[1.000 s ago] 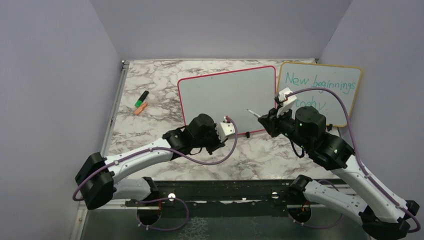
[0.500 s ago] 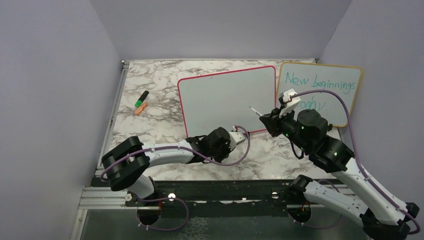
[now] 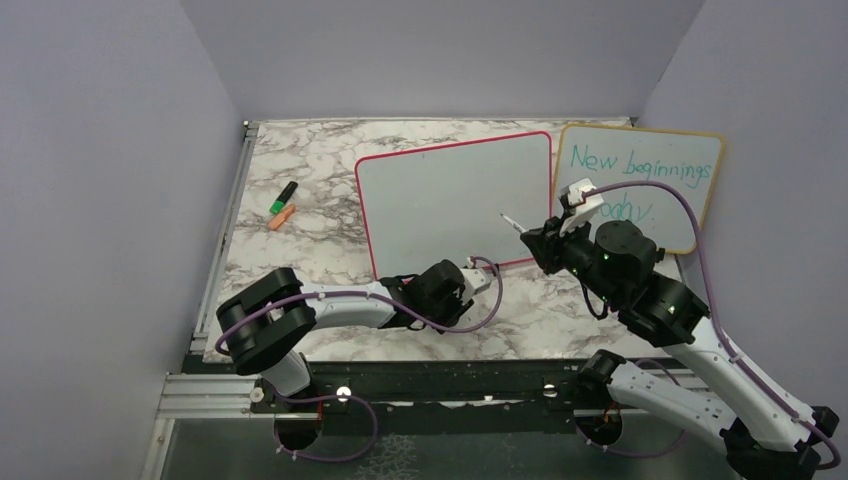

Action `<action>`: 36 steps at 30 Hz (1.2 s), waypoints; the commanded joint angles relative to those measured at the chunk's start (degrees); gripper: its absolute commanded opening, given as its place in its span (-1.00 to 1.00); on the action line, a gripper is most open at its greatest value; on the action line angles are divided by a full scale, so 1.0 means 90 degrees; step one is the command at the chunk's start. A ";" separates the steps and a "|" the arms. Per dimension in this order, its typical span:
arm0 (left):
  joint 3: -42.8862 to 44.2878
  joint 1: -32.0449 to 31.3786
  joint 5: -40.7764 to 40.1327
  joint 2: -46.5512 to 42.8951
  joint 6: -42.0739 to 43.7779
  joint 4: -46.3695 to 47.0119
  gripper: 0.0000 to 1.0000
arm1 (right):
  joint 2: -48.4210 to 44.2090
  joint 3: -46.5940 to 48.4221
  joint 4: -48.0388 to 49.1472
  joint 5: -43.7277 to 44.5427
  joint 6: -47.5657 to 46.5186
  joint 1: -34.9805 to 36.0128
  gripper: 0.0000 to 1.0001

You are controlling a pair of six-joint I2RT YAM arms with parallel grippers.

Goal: Write a sentence on the whiteboard
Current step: Place the pen cap at the center of the board, then write a sentence on the whiteboard.

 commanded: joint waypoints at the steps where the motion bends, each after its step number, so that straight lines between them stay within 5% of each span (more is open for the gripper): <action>1: -0.0027 -0.0028 -0.0243 -0.0044 -0.0056 -0.0197 -0.30 | -0.0033 -0.0021 0.0227 0.0187 0.0052 0.0027 -0.99; 7: 0.0275 -0.0028 -0.0589 -0.0627 -0.0186 -0.0630 -0.01 | -0.0039 0.0043 0.0184 0.0204 0.0030 0.0025 -0.99; 17: 0.1103 0.0105 -0.1685 -0.1955 -0.0053 -0.1613 0.97 | 0.0171 0.0160 0.0254 0.0234 -0.0063 0.0030 -0.99; 31: 0.3143 0.1161 -0.2907 -0.2229 0.0234 -0.2758 0.98 | 0.0683 0.0526 0.0427 0.0204 -0.0334 0.0024 -0.99; 36: 0.3822 0.1851 -0.2325 -0.2287 0.0398 -0.2932 0.98 | 0.0951 0.0791 0.0449 0.0161 -0.0440 0.0025 -0.99</action>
